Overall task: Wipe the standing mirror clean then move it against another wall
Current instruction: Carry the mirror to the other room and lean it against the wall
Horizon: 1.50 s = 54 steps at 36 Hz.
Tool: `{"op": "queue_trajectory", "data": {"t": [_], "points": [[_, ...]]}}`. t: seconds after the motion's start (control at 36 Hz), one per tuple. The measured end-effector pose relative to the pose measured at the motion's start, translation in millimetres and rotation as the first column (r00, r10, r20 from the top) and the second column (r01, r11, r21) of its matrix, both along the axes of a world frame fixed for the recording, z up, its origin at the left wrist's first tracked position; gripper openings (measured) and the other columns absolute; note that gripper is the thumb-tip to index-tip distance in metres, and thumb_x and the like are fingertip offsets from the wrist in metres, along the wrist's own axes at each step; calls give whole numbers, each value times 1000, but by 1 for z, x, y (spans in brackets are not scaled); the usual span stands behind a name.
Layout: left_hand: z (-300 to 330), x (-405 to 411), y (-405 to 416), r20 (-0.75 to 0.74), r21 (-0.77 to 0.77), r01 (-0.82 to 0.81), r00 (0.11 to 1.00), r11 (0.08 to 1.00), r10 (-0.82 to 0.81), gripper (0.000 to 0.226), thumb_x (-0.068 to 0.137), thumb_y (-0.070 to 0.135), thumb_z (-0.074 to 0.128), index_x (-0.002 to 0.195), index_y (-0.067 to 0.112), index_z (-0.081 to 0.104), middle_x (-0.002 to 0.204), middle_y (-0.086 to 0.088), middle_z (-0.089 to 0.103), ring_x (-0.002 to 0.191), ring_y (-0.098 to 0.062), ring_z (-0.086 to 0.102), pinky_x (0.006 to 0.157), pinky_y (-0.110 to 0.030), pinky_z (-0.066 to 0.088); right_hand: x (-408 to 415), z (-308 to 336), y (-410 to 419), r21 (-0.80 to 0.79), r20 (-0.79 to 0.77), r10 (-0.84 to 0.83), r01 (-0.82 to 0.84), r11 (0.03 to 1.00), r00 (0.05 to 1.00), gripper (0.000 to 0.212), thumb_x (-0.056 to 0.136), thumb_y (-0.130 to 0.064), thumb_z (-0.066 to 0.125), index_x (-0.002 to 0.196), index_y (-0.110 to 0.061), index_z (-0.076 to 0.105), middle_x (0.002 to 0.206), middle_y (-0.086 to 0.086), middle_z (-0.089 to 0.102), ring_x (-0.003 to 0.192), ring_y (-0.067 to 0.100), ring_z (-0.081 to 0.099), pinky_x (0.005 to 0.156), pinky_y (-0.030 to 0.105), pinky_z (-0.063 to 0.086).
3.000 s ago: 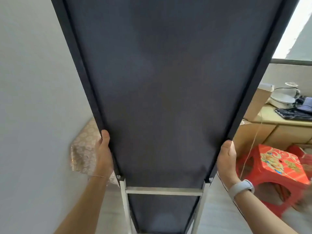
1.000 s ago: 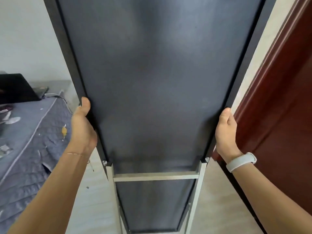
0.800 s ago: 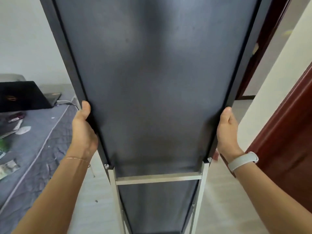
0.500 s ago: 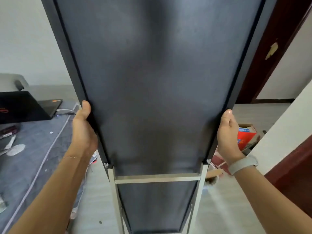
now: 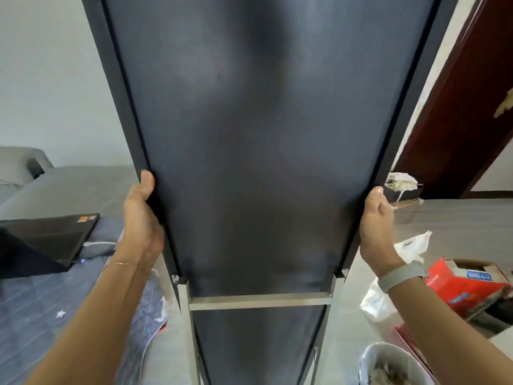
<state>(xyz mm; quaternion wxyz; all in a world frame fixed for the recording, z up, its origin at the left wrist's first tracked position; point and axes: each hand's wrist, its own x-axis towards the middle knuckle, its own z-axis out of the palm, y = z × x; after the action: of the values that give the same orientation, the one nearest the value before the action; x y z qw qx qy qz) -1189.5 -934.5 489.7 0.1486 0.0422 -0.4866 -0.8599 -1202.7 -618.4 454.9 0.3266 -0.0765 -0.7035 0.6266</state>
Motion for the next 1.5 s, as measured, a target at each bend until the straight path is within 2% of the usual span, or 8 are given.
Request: {"op": "queue_trajectory", "data": {"t": [0.17,0.25,0.39,0.56,0.89,1.11,1.22,1.5], "points": [[8,-112,-57,-7,39,-57,998,998,57,26,94,34,42,104,19,59,108,7,67,94,-4,65,73,-20,53,-116,15,-59,31,19,36,-36,999,999,36,99,-28,25,84,-3,46,85,5,39,70,7,35,68,19,34],[9,-167,-88,-25,49,-44,999,998,45,29,95,34,40,109,18,60,104,9,69,94,-4,65,73,-20,52,-174,18,-90,35,-5,50,-49,998,999,48,97,-34,25,87,9,45,80,13,40,76,12,35,71,25,34],[10,-262,-141,-31,26,0,1000,1000,1,41,95,36,37,126,13,53,117,7,65,107,-7,61,79,-21,51,-265,22,-149,51,7,16,-16,999,1000,30,91,-39,25,64,-25,28,70,1,28,66,6,27,66,30,26],[15,-376,-193,-21,7,7,1000,1000,-7,43,95,35,39,129,12,51,130,1,58,118,-14,55,96,-31,46,-370,23,-198,43,-4,-24,25,999,1000,37,99,-24,25,62,-24,24,65,-7,22,53,0,24,59,25,23],[5,-601,-247,-9,4,-60,998,998,61,24,94,32,41,98,22,62,100,12,70,97,-7,64,79,-23,51,-597,1,-253,-24,36,87,-86,996,996,39,99,-25,25,76,-1,44,72,14,29,74,7,36,70,27,32],[-14,-741,-290,38,14,-112,993,994,111,18,93,32,44,91,22,60,107,7,63,102,-13,59,87,-29,47,-733,-8,-291,-18,50,110,-109,994,993,37,99,-19,26,63,-20,30,66,-4,31,52,-5,32,52,8,31],[-22,-807,-310,41,4,-96,995,995,96,20,93,32,44,94,23,61,104,9,64,102,-12,59,86,-30,47,-795,-15,-311,-32,73,103,-101,994,992,31,97,-32,28,69,-23,38,74,1,36,71,12,34,68,29,33],[-31,-946,-356,69,2,-57,996,998,56,24,93,33,44,108,21,58,117,8,62,113,-14,56,93,-34,45,-926,-16,-356,-36,129,47,-43,998,991,33,96,-33,30,66,-20,35,70,-2,35,69,12,33,68,30,32]]}}
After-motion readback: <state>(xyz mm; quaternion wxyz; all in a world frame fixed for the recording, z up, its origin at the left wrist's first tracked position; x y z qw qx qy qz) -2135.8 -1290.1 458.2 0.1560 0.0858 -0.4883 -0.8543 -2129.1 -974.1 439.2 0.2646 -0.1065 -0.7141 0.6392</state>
